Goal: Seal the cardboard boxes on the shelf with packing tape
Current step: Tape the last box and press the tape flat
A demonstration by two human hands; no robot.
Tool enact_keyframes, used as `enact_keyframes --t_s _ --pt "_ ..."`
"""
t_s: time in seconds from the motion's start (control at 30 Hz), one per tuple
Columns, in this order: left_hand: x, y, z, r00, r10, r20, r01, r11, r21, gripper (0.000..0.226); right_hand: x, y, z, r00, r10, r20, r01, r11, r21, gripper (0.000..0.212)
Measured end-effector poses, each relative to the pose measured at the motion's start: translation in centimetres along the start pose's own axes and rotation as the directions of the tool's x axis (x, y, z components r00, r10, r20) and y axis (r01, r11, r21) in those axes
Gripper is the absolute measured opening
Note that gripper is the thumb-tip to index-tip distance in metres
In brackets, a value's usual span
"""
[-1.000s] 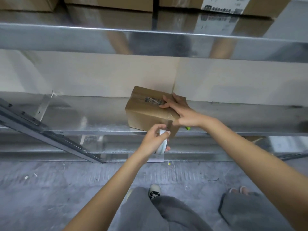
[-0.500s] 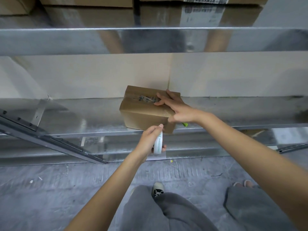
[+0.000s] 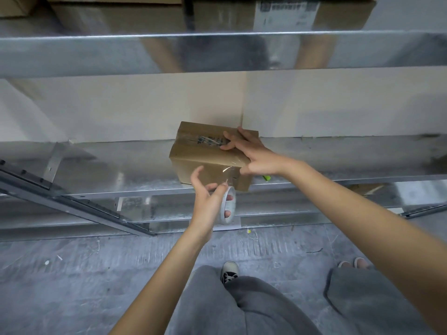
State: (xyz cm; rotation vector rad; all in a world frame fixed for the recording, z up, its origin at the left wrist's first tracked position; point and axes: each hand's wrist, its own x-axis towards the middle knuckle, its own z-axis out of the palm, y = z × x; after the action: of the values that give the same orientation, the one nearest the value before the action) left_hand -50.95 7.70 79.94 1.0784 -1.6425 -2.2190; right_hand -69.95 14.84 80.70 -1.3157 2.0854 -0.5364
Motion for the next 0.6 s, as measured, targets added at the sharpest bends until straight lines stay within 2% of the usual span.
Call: enact_keyframes --t_s 0.1,0.23,0.47,0.6 --pt "0.1 0.5 -0.4 0.992 0.071 0.103 -0.074 0.997 0.024 0.069 -0.1 -0.1 -0.1 1.0 0.002 -0.007 -0.002 1.0 0.003 0.076" --pt "0.6 1.0 -0.7 0.985 0.06 0.161 -0.087 0.982 0.165 0.063 -0.2 -0.3 -0.1 1.0 -0.003 -0.008 0.003 1.0 -0.004 0.077" --pt "1.2 0.7 -0.6 0.981 0.099 0.168 -0.144 0.949 0.28 0.063 0.0 -0.2 0.0 0.999 -0.017 -0.029 0.017 1.0 -0.012 0.078" --pt "1.5 0.4 -0.9 0.975 0.149 0.167 -0.2 0.915 0.349 0.063 -0.1 -0.3 -0.3 1.0 0.006 0.004 -0.006 0.999 0.034 0.067"
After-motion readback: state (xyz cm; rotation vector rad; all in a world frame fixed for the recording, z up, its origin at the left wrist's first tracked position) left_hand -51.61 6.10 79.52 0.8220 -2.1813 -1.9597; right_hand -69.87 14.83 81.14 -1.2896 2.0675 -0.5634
